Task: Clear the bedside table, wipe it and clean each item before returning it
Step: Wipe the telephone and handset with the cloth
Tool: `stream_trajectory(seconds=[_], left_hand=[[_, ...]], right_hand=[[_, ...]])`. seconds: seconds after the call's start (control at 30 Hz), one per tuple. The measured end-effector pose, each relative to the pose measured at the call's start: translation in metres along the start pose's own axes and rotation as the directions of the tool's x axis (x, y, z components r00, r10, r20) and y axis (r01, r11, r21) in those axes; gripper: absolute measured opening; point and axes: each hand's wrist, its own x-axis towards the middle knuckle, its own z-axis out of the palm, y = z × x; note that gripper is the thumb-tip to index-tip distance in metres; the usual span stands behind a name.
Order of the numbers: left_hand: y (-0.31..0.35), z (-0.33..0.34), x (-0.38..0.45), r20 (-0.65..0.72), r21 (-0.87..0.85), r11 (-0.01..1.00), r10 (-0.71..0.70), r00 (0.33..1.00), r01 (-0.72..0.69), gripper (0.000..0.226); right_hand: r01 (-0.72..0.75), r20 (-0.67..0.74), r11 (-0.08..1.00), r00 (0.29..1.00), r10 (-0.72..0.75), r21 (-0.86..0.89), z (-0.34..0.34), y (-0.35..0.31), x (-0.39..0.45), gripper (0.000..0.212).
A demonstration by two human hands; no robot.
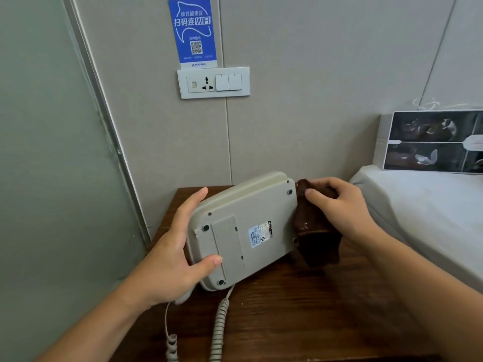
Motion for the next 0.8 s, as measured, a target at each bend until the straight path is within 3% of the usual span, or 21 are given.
stream_trajectory(seconds=[0.17,0.27,0.5,0.6,0.7,0.8], left_hand=[[0.011,0.001,0.009,0.099,0.072,0.997,0.025,0.995,-0.032,0.119],[0.01,0.0,0.018,0.12,0.07,0.997,0.033,0.992,-0.042,0.115],[-0.004,-0.004,0.036,0.074,-0.08,0.995,0.058,0.996,-0.052,0.097],[0.009,-0.008,0.046,-0.001,-0.1,0.994,0.044,0.999,-0.044,0.071],[0.042,-0.01,0.067,0.0,0.208,0.977,0.047,0.999,-0.046,0.054],[0.079,0.003,0.099,0.145,0.592,0.804,-0.03,0.989,-0.062,0.069]], right_hand=[[-0.035,0.12,0.999,0.992,0.038,-0.027,-0.028,0.0,-0.005,0.013],[-0.017,0.124,0.997,0.992,0.027,-0.077,-0.044,0.0,-0.011,0.013],[0.021,0.144,0.995,0.989,-0.007,-0.099,-0.06,-0.003,-0.021,0.013],[0.047,0.163,0.993,0.986,-0.029,-0.112,-0.063,-0.004,-0.023,0.013],[0.059,0.172,0.991,0.984,-0.038,-0.116,-0.063,-0.004,-0.024,0.014],[0.069,0.166,0.988,0.985,-0.045,-0.136,-0.062,-0.004,-0.023,0.014]])
